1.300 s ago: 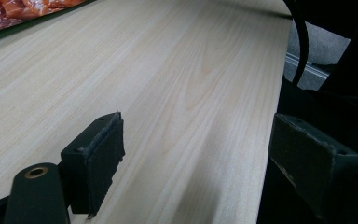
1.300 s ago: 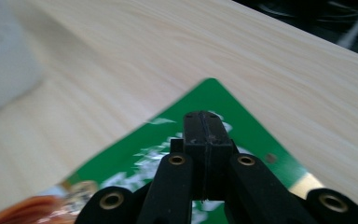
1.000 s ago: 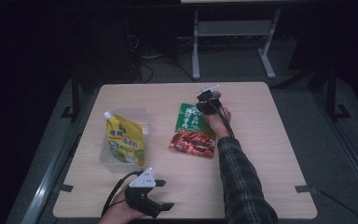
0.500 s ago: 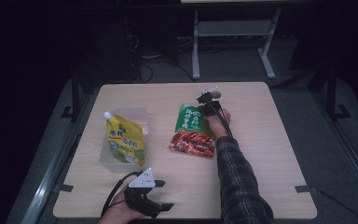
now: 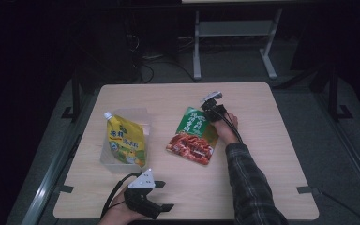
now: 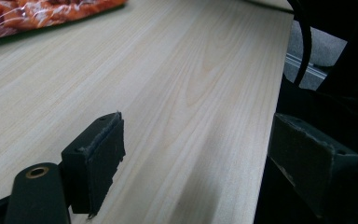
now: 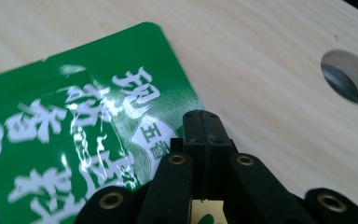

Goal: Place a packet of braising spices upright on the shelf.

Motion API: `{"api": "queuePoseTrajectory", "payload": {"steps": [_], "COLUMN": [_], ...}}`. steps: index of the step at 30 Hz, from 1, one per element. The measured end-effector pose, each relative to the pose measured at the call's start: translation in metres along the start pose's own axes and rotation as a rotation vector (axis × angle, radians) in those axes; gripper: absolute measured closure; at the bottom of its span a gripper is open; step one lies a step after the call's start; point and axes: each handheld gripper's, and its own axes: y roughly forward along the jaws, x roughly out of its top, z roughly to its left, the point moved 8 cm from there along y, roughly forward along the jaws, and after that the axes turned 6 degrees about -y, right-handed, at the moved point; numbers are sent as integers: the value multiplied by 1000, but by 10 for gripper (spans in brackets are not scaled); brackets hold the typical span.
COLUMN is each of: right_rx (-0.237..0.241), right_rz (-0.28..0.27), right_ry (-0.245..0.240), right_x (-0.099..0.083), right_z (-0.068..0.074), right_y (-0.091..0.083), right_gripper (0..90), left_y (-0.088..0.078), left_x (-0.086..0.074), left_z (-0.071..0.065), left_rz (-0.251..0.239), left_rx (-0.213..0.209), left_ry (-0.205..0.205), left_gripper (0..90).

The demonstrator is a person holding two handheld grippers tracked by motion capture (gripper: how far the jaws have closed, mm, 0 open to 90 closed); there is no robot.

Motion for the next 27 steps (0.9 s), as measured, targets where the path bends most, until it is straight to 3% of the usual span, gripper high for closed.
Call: {"api": "queuePoseTrajectory", "payload": {"steps": [6, 8, 10, 11, 12, 16, 17, 18, 19, 23, 27], "right_rx": [26, 27, 33, 89, 89, 200, 240, 240, 276, 307, 305], "right_rz": [8, 16, -10, -70, -70, -180, -206, -206, -214, -206, -209], "right_ry": [-43, -30, -13, 6, 6, -32, -50, -50, -85, -121, -126], "right_x": [-22, -26, -25, -18, -18, 2, 10, 10, 16, 17, 15], "right_z": [5, 5, 6, 15, 15, 49, 64, 64, 81, 103, 106], "right_y": [-21, -26, -29, -36, -36, -37, -35, -35, -28, -16, -14], "right_gripper": [900, 900, 900, 900, 900, 900, 900, 900, 900, 900, 900], "left_y": [2, 3, 3, 3, 3, 3, 2, 2, 2, -1, -2], "left_x": [1, 0, 0, 1, 1, 1, 1, 1, 1, 1, 1], "left_z": [0, 0, 0, 1, 1, 1, 1, 1, 1, 2, 3], "left_rz": [5, 7, 8, 7, 8, 10, 9, 9, 5, -2, -5], "left_rx": [4, 5, 5, 5, 5, 6, 5, 5, 4, 9, 10], "left_ry": [4, 4, 4, 3, 2, 5, 7, 7, 3, 1, 0], "left_gripper": [180, 180, 180, 180, 180, 180, 180, 180, 180, 180, 180]}}
